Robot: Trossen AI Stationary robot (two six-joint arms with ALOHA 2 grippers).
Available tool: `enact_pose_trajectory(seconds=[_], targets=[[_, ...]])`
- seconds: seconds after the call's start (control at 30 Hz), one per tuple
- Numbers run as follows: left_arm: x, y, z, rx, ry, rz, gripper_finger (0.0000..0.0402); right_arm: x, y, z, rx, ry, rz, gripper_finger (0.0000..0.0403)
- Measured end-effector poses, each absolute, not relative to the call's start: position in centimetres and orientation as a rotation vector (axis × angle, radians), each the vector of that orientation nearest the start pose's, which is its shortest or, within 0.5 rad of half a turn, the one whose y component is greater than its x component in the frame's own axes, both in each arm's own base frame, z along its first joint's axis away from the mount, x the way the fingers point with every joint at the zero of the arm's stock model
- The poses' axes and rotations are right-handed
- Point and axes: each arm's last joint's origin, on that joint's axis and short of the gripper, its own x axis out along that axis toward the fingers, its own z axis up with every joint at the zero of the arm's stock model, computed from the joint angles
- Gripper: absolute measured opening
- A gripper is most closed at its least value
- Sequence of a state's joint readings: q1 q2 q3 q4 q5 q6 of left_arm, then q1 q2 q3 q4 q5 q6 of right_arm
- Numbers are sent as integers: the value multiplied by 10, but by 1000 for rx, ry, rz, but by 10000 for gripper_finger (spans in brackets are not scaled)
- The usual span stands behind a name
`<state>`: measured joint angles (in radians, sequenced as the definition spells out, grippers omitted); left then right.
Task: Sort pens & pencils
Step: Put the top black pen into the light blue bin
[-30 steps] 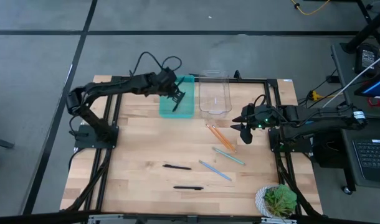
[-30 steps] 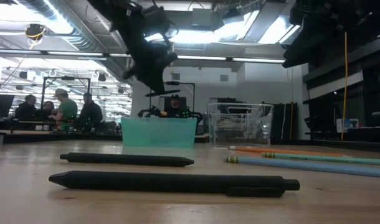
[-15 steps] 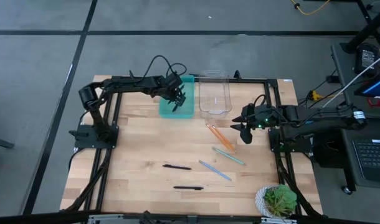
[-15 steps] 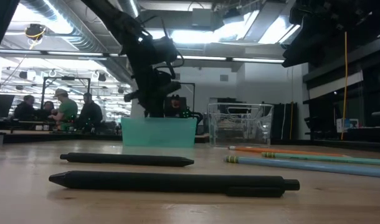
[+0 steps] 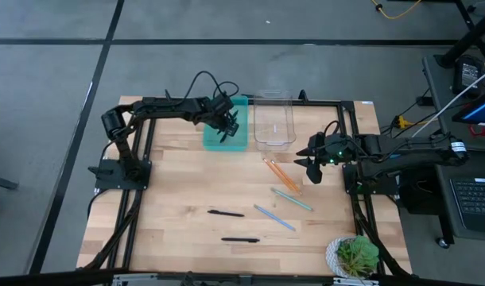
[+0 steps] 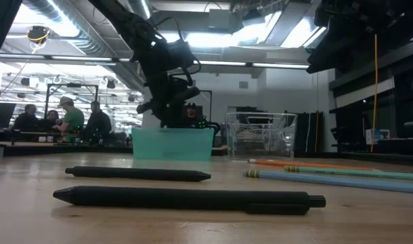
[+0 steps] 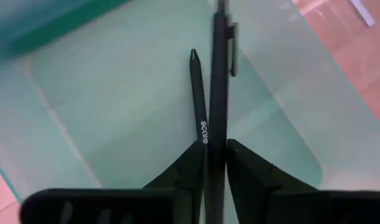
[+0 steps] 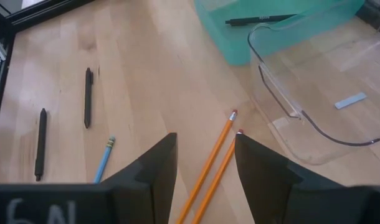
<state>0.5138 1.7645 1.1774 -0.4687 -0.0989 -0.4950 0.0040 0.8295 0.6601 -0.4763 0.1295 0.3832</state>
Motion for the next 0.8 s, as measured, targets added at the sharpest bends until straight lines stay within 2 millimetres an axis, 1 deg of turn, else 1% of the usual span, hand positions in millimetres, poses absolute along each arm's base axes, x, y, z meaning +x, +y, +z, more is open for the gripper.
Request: enact_pose_trajectory(seconds=[0.27, 0.4, 0.47, 0.57, 0.67, 0.8], targets=[[311, 178, 194, -634, 865, 819, 110, 170, -3, 258, 325, 617, -242, 162], [310, 180, 202, -616, 835, 825, 124, 170, -3, 257, 324, 622, -244, 162], [310, 181, 209, -605, 832, 808, 127, 170, -3, 257, 324, 623, -244, 162], [319, 181, 226, -586, 784, 744, 128, 169, -3, 257, 325, 628, -246, 162], [327, 174, 240, -592, 800, 632, 128, 169, -3, 257, 324, 630, -246, 162], [339, 162, 259, -555, 780, 516, 128, 169, -3, 256, 324, 633, -246, 162]])
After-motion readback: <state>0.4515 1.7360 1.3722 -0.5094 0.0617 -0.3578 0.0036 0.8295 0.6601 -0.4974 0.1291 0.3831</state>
